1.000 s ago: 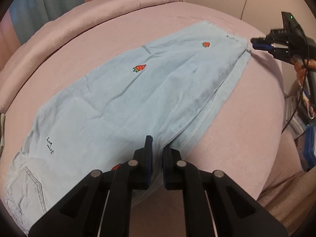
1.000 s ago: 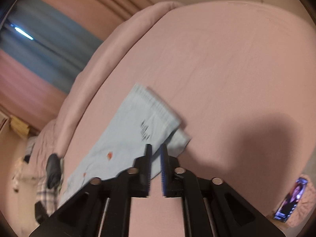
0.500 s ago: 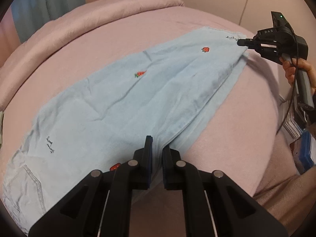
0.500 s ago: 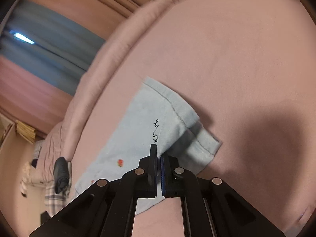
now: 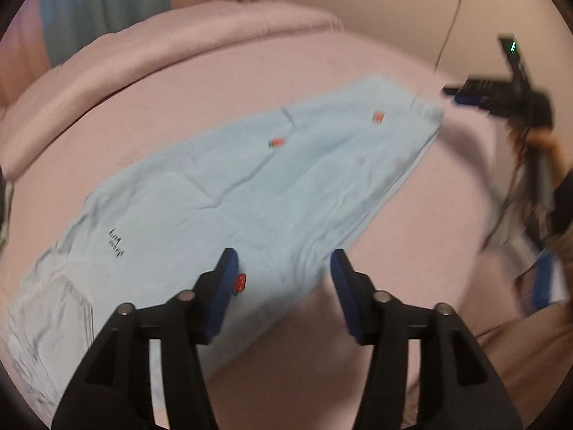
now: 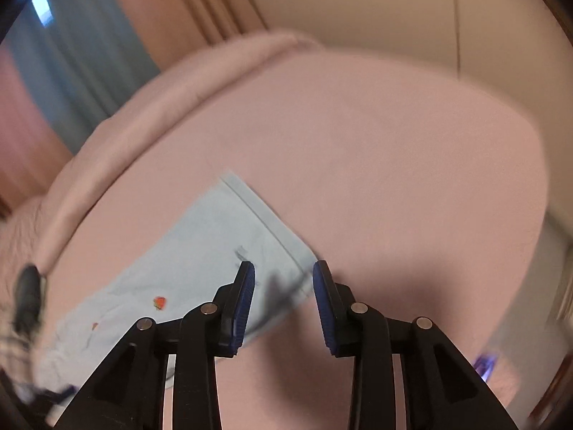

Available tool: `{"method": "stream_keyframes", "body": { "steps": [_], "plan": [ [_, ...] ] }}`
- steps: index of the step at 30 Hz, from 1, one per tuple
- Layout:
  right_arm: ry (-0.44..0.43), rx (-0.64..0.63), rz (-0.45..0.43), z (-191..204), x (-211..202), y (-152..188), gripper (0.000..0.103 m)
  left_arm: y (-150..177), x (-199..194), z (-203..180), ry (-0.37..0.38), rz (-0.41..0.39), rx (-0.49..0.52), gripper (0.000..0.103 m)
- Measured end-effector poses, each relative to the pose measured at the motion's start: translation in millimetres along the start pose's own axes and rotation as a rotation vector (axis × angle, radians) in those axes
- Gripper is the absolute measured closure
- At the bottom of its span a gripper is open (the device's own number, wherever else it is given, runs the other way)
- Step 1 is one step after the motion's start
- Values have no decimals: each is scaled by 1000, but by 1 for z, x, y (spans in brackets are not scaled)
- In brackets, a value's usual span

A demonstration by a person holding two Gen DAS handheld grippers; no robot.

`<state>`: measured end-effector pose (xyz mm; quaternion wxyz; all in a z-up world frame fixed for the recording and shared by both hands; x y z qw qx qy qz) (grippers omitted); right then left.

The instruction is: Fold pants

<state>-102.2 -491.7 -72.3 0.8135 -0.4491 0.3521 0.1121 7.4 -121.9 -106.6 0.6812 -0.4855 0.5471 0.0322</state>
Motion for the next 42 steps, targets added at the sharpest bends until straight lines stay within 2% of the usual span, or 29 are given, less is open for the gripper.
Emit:
{"method": "stream_keyframes", "body": {
  "steps": [2,4,6,8,11,13,14,15,16,17,19,21,23,26,27,29,30,31,32,34,35,37,39,41,42],
  "plan": [
    [-153,-122,43,40,2,1,69,-1,-15,13,-1,-54,-53,47],
    [-308,-233,118,90,13,13,69,-1,-17,30,-47,-73,-111,47],
    [-376,-330,153,133,23,28,70,2,-10,50,-83,-69,-204,49],
    [-449,-441,210,181,33,53,78,11,-1,65,-104,-46,-285,51],
    [-469,-649,254,228,43,99,78,33,11,74,-126,18,-315,54],
    [-429,-782,345,240,55,138,79,52,17,77,-146,75,-306,54],
    [-401,-838,344,237,54,152,79,62,12,76,-130,55,-302,54],
    [-390,-892,287,237,48,160,79,69,4,76,-113,29,-299,54],
    [-384,-944,272,237,42,162,79,73,0,78,-102,21,-308,52],
    [-383,-943,293,236,40,160,79,77,-6,81,-84,17,-331,51],
    [-399,-896,359,235,40,145,79,82,-16,86,-79,5,-347,56],
    [-419,-882,342,236,30,135,79,81,-28,91,-119,-13,-343,56],
    [-480,-863,307,244,23,131,78,77,-44,104,-182,-55,-345,56],
    [-579,-836,325,271,31,139,79,82,-56,134,-299,-84,-391,56],
    [-589,-850,321,282,36,147,78,87,-55,143,-358,-75,-396,56],
    [-579,-893,368,301,47,177,78,106,-43,169,-475,26,-450,56],
    [-566,-921,408,306,53,191,79,120,-42,180,-473,34,-487,56],
    [-527,-980,396,308,52,210,78,126,-45,182,-446,5,-502,58],
    [-515,-1040,344,309,44,217,78,131,-51,182,-432,-27,-511,59],
    [-551,-1080,391,311,38,217,78,133,-54,179,-431,-33,-501,59],
    [-594,-1065,457,309,37,211,73,134,-57,177,-435,-39,-501,59],
    [-655,-1000,528,303,37,195,73,137,-64,176,-436,-49,-527,58],
    [-679,-903,528,302,43,170,71,140,-72,178,-432,-67,-538,52],
    [-696,-788,516,309,56,142,68,126,-73,175,-433,-94,-531,50],
    [-702,-757,513,318,63,139,68,117,-73,173,-414,-117,-526,50]
  ]
}}
Point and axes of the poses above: each gripper's, at about its wrist camera, not at the fingertips, and x roughly the way its jaws point, z to its left, y to its underside, the point moved 2 cm from there along x, roughly the way its jaws point, and after that the axes turned 1 degree about z, right-handed, at the moved point
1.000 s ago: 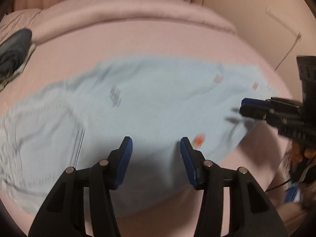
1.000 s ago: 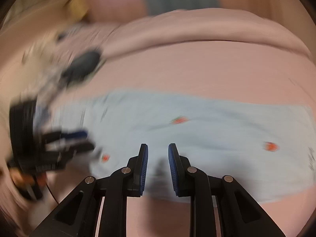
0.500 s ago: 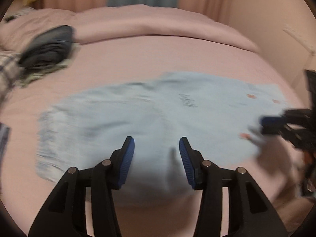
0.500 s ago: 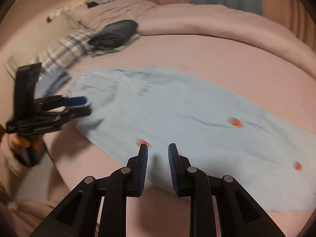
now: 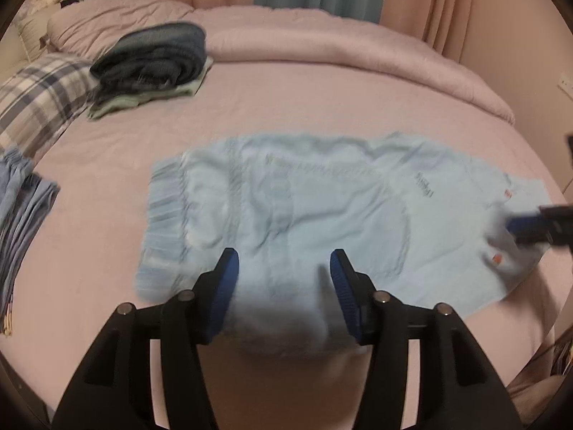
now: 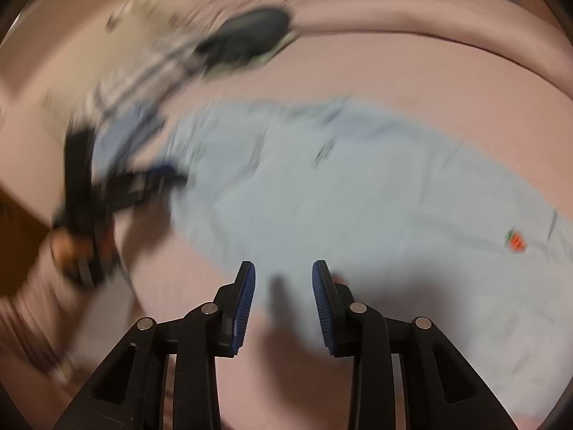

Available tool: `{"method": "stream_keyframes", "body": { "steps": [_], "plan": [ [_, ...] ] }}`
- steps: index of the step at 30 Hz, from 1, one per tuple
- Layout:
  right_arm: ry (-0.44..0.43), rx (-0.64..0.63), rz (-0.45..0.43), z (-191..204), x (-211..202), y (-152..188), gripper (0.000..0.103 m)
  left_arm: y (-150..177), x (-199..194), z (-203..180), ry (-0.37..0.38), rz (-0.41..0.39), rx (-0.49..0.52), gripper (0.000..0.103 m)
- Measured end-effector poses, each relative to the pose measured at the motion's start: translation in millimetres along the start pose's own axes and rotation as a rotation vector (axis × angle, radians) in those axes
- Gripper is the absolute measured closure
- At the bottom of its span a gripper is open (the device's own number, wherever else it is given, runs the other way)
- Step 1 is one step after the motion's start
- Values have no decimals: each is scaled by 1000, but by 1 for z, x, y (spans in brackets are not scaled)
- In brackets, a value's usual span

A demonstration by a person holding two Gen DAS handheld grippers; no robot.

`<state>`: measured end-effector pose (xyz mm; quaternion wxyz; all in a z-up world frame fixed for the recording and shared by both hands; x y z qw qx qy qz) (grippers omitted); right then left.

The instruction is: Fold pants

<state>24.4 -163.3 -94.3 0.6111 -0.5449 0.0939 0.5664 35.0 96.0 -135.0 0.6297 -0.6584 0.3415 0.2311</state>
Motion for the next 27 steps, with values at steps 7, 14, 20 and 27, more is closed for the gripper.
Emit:
{"method": "stream_keyframes", "body": {
  "steps": [7,14,20,27],
  "plan": [
    [-11,97,-78,-27,29,-87,67,-30,26,2,34,-9,-50,49],
    [-52,123,112,-54,70,-123,67,-26,42,16,42,29,-77,49],
    [-94,78,242,-43,84,-125,92,-25,45,13,38,35,-40,48],
    [-41,107,205,-49,87,-134,94,-26,48,12,29,43,-30,48]
  ]
}}
Point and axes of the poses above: each gripper's, at about its wrist camera, not at the fingertips, and x roughly the way its jaws point, z to its left, y to its underside, the point moved 2 cm from there along x, roughly the way its jaws point, and after that the axes turned 1 degree about z, right-handed, at the moved point
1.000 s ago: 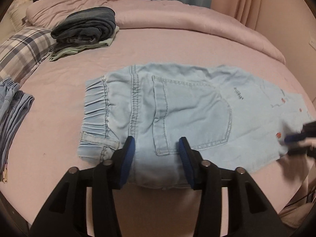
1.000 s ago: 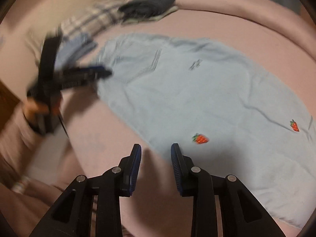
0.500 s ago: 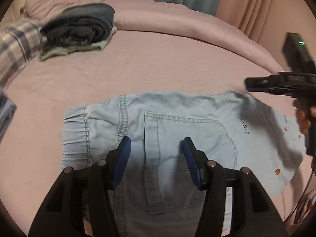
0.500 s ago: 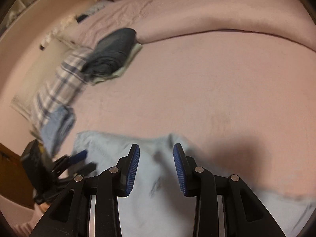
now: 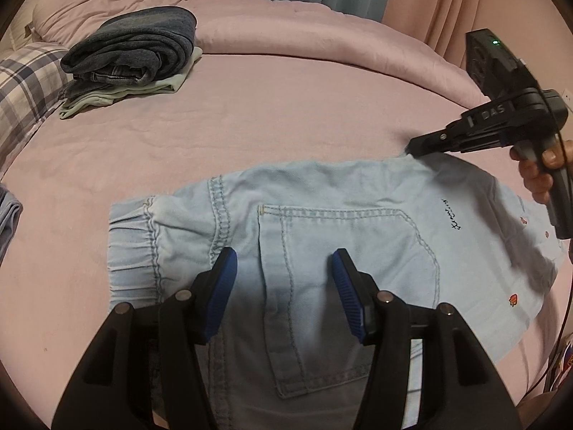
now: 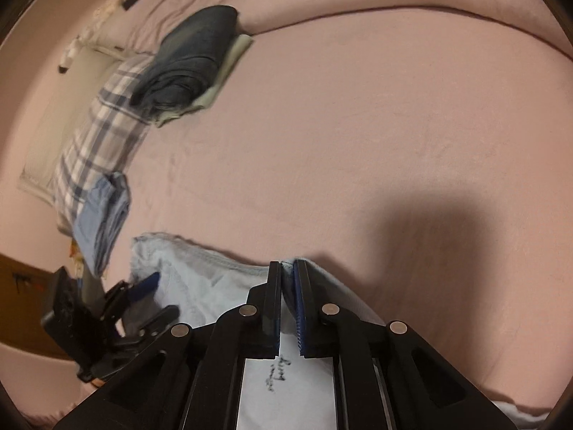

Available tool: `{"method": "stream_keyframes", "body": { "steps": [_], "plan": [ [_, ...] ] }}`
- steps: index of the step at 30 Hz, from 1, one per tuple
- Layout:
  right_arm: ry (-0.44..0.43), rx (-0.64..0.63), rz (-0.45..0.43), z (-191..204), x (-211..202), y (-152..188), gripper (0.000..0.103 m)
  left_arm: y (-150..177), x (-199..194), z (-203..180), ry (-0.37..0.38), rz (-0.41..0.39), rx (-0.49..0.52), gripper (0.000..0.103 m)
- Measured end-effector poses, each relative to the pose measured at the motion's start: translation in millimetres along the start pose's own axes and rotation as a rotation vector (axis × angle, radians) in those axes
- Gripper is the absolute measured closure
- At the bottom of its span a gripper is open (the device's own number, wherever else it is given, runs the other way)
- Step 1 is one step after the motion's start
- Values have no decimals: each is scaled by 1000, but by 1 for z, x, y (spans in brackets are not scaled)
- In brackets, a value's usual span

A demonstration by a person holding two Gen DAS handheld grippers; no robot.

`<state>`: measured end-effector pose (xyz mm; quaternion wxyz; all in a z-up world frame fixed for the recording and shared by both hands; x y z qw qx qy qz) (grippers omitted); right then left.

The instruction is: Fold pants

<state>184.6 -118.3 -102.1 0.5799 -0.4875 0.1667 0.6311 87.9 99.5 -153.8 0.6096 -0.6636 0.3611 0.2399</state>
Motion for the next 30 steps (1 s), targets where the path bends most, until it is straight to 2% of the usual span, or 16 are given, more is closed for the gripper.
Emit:
{"method": "stream_keyframes", "body": {
  "steps": [7,10,12,14,20,25,28,30],
  "plan": [
    [96,20,-20,-6,15,0,94,-3,6,0,-10,12,8,48],
    [182,42,-121,-6,0,-2,94,-4,6,0,-9,19,6,48],
    [179,50,-193,-1,-20,0,94,-4,5,1,-6,21,2,48],
    [162,-11,-236,14,-40,10,94,-4,5,0,-9,23,3,48],
    [244,-199,-148,43,-44,55,94,-4,6,0,-13,23,3,48],
    [298,-202,-85,35,-21,66,94,-5,7,0,-10,29,2,48],
    [402,-191,-82,21,-3,58,94,-5,7,1,-9,30,3,48],
    [383,-163,-106,14,1,49,94,-5,7,1,-11,29,6,48]
  ]
}}
Point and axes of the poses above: each gripper's, at about its wrist camera, not at the fingertips, and x roughly the way its jaws point, z to its left, y to its underside, the point moved 2 cm from there along x, roughly the way its jaws point, and after that the axes turned 1 degree about z, right-handed, at the moved point
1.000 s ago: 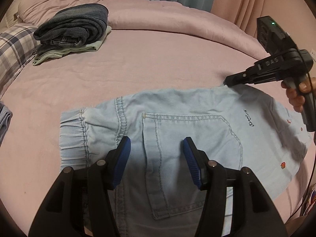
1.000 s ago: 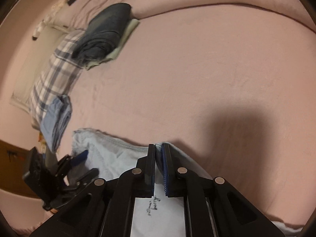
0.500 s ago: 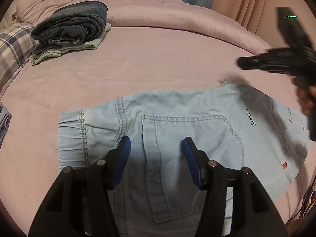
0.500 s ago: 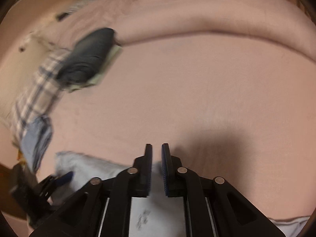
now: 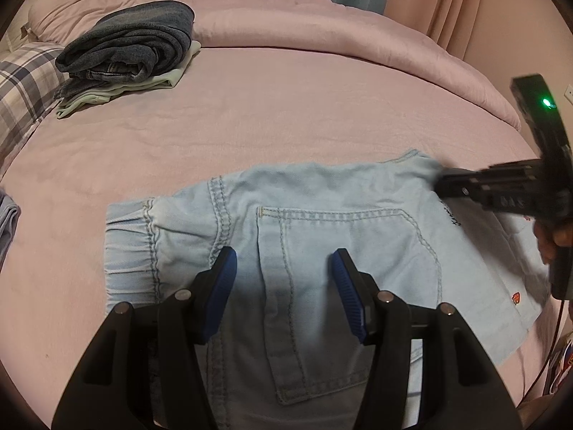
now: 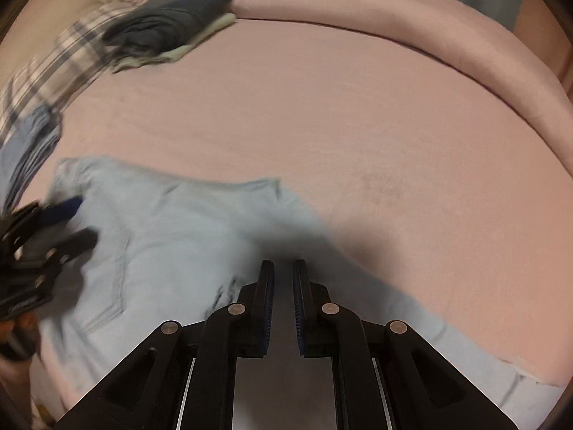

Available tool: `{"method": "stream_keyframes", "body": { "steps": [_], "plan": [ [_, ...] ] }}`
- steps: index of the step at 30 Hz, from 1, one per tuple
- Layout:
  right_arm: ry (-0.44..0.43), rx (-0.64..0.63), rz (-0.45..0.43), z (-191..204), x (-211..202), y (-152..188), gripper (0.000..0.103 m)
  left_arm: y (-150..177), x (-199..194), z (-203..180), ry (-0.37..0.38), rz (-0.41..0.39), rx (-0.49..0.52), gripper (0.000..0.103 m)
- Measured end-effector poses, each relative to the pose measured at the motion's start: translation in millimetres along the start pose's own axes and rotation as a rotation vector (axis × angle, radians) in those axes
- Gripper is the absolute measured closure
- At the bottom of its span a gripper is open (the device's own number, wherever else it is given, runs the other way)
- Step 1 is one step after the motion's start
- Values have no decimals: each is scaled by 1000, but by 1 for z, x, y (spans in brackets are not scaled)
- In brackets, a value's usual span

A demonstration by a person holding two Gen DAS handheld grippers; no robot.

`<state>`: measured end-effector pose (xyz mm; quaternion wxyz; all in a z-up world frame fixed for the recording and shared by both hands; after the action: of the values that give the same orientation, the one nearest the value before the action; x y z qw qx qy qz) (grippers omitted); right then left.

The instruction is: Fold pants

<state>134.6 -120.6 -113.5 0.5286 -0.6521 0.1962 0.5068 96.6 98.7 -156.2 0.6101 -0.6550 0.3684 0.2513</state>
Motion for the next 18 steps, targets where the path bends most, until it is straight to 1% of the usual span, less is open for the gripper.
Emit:
{"method": "stream_keyframes", "body": {
  "steps": [2,5,8,10,12,14,16,18],
  "plan": [
    [7,41,-25,-6,1,-9,94,0,0,0,-2,0,1,48],
    [-6,94,-29,-14,3,-17,94,0,1,0,-1,2,1,48],
    [3,121,-46,-15,-2,-18,94,0,1,0,-2,1,0,48],
    [19,163,-72,-21,-11,-16,94,0,1,0,-1,2,-1,48],
    [3,193,-92,-18,-19,-8,89,0,1,0,-1,3,-3,48],
    [-36,202,-105,-15,-31,2,73,-1,1,0,-3,4,-4,48],
    [-50,163,-120,-2,-43,16,68,0,1,0,-4,4,-5,48],
    [-49,118,-120,9,-50,28,68,0,1,0,-8,4,-5,47]
  ]
}}
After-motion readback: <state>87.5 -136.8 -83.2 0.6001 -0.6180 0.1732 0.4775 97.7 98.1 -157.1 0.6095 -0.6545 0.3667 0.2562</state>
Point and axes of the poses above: each gripper's, at about its wrist camera, not at the fingertips, and x roughly the way its jaws point, z to its left, y to its underside, the point moved 2 cm from there along x, roughly the way its jaws point, and after that the axes turned 1 degree about z, right-handed, at the moved point
